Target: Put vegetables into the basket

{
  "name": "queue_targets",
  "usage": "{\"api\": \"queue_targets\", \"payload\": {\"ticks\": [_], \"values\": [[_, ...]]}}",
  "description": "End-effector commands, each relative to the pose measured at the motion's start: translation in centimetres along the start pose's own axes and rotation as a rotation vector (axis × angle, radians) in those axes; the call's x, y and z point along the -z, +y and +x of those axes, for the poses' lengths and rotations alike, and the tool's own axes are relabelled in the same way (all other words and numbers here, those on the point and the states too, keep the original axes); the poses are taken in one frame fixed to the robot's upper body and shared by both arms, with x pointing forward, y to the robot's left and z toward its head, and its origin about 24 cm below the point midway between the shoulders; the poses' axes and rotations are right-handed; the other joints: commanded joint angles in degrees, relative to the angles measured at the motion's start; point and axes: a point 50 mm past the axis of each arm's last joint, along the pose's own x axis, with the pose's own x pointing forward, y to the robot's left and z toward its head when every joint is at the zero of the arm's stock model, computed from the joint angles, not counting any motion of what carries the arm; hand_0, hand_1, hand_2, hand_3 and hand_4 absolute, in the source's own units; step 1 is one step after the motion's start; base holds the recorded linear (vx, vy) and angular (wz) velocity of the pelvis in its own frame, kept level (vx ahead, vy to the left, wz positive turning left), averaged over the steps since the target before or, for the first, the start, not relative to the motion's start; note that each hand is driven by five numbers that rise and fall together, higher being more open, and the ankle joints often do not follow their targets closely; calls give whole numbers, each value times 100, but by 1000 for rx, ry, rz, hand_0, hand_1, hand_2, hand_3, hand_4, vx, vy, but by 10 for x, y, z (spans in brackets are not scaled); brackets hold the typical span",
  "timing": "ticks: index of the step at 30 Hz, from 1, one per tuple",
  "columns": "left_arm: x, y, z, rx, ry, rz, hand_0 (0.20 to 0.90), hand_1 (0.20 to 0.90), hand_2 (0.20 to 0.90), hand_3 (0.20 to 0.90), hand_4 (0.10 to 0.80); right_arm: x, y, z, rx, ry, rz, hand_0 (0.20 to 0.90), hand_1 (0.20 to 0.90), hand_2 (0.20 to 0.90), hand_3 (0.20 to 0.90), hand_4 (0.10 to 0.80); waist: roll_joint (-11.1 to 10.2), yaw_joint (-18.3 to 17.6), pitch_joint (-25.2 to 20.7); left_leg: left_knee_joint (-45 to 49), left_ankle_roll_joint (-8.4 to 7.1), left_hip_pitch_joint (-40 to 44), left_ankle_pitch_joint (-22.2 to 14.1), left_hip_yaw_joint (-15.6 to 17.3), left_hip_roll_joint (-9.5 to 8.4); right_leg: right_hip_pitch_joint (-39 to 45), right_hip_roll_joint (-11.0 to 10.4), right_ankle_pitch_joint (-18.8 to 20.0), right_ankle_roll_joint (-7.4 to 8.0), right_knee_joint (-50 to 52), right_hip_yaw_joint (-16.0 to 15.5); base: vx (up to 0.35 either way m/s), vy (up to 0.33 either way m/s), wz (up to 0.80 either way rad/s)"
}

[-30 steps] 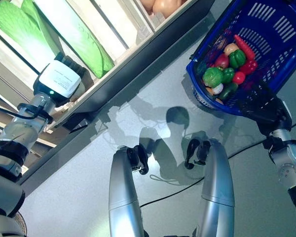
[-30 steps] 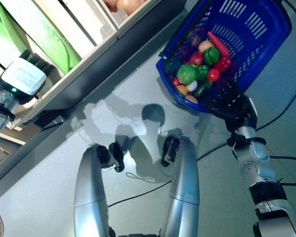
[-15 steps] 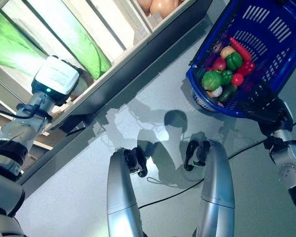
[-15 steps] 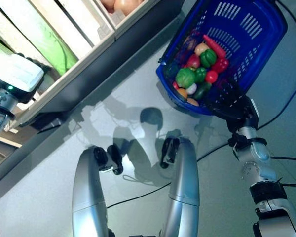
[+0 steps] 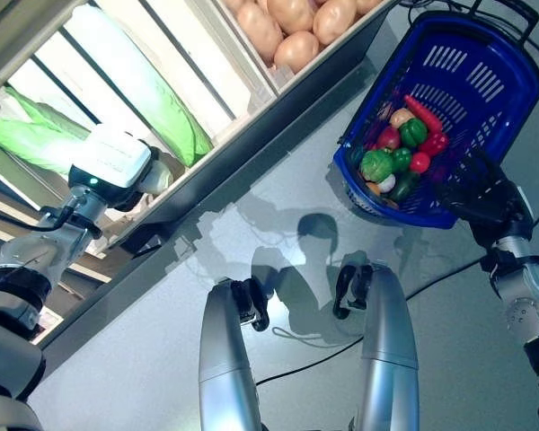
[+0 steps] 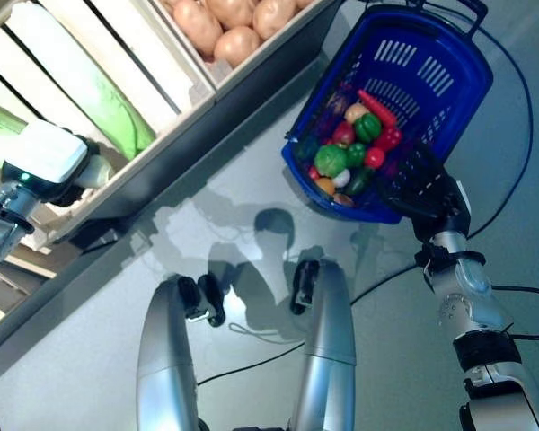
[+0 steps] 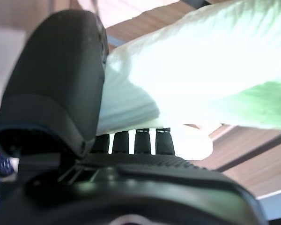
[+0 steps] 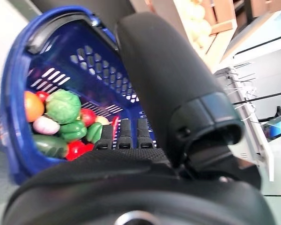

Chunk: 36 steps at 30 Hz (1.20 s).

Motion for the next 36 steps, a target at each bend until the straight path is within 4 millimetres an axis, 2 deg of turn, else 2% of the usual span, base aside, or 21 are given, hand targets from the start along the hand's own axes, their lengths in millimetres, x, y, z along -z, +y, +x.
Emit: {"api": "queue_targets", "payload": {"ticks": [1,5,12,19,22,24,25,29,36], "values": [[55,24,-16,-117,230,4,300,300,300,300,400,-32,-3,-2,-13,-192,57,900,900,900,900,800,-78,76,-356,-1053,85,916,-79,363,-136,1137,-146,167,-48,-886,17,66,-18,-5],[52,21,-24,-154,223,-36,300,300,300,300,400,-15,-1,-11,-19,-148,70,900,900,900,900,800,-91,66,-546,-1560,130,1548,50,425,-250,1749,-105,226,-90,-1296,22,96,-29,-4],[50,26,-28,-261,227,-111,300,300,300,300,400,5,3,-20,-38,-98,81,900,900,900,900,800,-126,98,-795,-2086,202,2344,73,504,-366,2525,-180,207,-77,-1737,-144,70,-33,1],[32,36,-25,-418,205,-375,300,300,300,300,400,20,17,-26,-93,-75,22,900,900,900,900,800,-184,189,-967,-2653,223,3220,104,531,-482,3423,-120,260,-12,-2341,-317,61,-57,5],[13,38,-24,-472,158,-609,300,300,300,300,400,30,36,-29,-232,-55,-39,900,900,900,900,800,-234,264,-1066,-2968,244,3611,183,507,-567,3834,-51,355,35,-2719,-377,74,-78,1],[-7,39,-27,-492,111,-832,300,300,300,300,400,42,51,-36,-333,-3,-102,900,900,900,900,800,-282,341,-1215,-3397,256,4020,368,475,-661,4279,30,516,86,-3215,-471,115,-93,3],[-9,39,-28,-492,107,-867,300,300,300,300,400,44,52,-37,-343,2,-112,900,900,900,900,800,-284,345,-1234,-3473,258,4089,399,471,-673,4356,47,545,91,-3304,-488,126,-76,-2],[-27,35,-27,-449,79,-1227,300,300,300,300,400,52,65,-35,-370,36,-112,900,900,900,900,800,-315,432,-1546,-4255,276,4767,699,440,-767,5109,248,823,151,-4261,-617,149,-69,-5],[-80,20,-15,-346,-12,-1745,300,300,300,300,400,72,94,-28,-395,113,-42,900,900,900,900,800,-357,488,-2039,-5471,251,5749,1168,585,-841,6147,537,1303,288,-5655,-738,121,-50,-2]]}}
